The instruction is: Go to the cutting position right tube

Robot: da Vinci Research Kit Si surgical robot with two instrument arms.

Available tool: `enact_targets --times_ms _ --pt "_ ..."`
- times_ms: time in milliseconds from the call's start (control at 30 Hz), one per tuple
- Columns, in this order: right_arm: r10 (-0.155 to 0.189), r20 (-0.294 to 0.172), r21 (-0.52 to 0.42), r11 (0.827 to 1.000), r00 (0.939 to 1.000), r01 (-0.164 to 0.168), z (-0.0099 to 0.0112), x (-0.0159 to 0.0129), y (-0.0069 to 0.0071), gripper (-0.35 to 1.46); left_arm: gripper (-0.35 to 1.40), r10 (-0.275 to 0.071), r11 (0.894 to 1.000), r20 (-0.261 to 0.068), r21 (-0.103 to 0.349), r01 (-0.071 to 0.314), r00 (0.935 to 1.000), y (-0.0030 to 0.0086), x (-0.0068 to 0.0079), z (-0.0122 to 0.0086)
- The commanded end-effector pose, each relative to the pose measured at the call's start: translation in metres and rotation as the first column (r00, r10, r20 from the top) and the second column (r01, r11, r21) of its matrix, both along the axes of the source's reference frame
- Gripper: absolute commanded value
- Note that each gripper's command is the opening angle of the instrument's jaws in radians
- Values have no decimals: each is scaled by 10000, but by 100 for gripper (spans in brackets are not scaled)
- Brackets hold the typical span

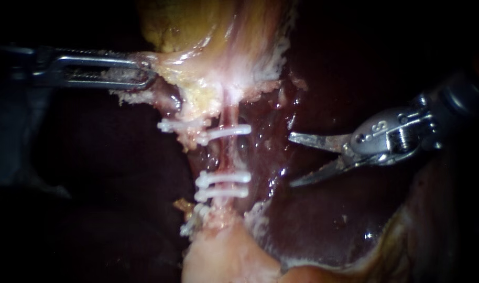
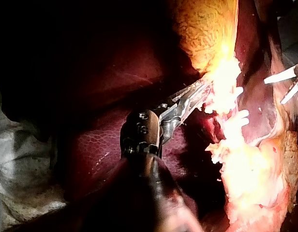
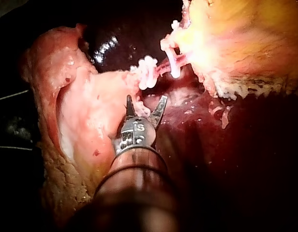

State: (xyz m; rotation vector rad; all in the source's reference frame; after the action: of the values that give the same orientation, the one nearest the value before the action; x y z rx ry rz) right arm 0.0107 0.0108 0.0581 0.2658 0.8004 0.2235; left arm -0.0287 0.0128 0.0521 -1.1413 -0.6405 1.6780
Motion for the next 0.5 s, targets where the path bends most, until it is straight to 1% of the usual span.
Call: enact_targets --times_ms 33,133,167,200,233,433,500 --pt "3 -1 4 10000 10000 -3 0 0 0 143 -35 7 10000 12 5 -7 10000 1 1 -1" --pt "-13 -14 23 10000 10000 13 0 0 0 143 -35 45 10000 52 59 -45 10000 5 8 -9" --pt "-30 11 26 10000 10000 30 0 0 0 143 -35 89 9999 96 109 -90 9999 9 12 -14" --pt "-30 11 26 10000 10000 30 0 0 0 143 -35 77 9999 58 134 -77 10000 12 16 -19" --pt "-30 10 27 10000 10000 30 0 0 0 143 -35 35 9999 68 144 -36 10000 15 19 -24" --pt "-29 -27 46 10000 10000 29 0 0 0 143 -35 -363 9992 183 -136 365 9992 34 49 -55" --pt "-29 -28 49 10000 10000 29 -1 0 0 143 -35 -412 9988 194 -273 417 9990 41 57 -64"
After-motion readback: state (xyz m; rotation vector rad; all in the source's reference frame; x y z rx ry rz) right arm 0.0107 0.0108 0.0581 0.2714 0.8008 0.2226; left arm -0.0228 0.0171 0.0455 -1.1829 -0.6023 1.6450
